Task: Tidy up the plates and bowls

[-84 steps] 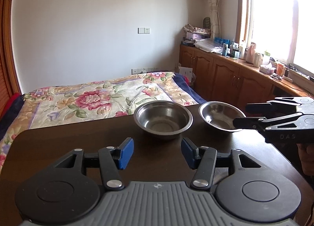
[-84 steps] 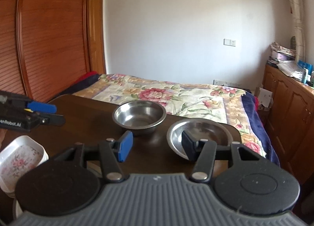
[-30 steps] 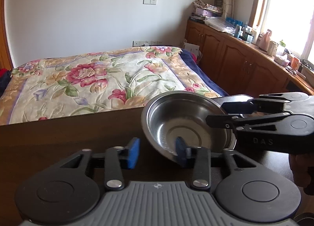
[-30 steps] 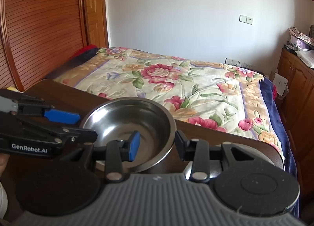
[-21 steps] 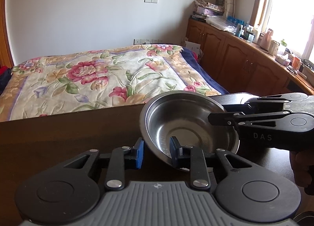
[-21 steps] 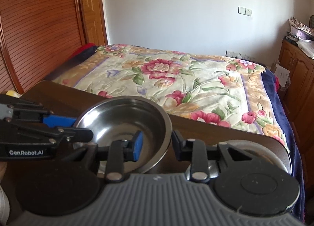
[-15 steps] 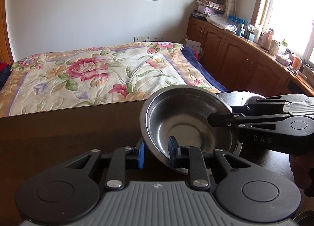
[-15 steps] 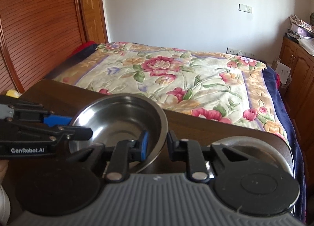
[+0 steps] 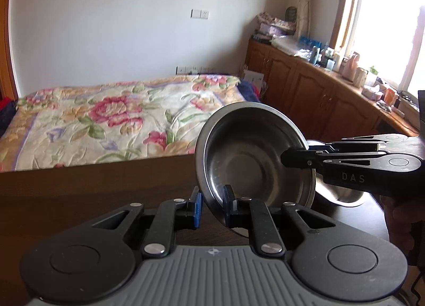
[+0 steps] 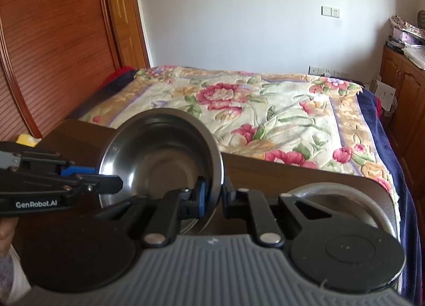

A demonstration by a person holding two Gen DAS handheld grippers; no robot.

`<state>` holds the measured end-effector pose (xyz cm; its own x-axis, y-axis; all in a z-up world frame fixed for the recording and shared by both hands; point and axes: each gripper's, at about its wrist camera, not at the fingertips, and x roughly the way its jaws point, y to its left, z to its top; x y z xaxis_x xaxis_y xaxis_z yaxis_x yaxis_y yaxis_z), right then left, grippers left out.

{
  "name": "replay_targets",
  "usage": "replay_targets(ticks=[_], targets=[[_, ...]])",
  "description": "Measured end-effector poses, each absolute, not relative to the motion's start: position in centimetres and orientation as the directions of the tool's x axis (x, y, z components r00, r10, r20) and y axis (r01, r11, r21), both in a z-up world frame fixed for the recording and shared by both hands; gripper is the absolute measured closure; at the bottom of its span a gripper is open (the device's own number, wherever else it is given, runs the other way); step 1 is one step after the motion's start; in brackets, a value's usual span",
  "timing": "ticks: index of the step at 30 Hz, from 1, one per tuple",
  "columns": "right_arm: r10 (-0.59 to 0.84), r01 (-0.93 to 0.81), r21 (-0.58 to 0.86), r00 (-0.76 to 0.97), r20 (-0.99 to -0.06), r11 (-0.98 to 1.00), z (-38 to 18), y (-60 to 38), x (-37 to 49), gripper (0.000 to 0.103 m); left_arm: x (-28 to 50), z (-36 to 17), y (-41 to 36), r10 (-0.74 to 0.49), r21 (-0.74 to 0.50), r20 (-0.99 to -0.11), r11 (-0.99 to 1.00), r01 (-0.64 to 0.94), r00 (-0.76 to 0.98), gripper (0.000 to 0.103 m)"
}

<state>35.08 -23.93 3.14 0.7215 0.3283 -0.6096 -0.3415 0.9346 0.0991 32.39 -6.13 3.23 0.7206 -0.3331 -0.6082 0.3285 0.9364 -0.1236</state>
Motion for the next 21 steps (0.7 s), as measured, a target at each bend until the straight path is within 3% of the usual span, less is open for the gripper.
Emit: replay_targets(ticks=[21], targets=[[0.323, -0.329, 0.078, 0.808, -0.492, 0.941, 8.4, -25.5, 28.4, 0.089, 24.3, 7.7, -6.7, -0.392, -0.086, -0.513, 0.909, 0.408, 0.764, 0.059]])
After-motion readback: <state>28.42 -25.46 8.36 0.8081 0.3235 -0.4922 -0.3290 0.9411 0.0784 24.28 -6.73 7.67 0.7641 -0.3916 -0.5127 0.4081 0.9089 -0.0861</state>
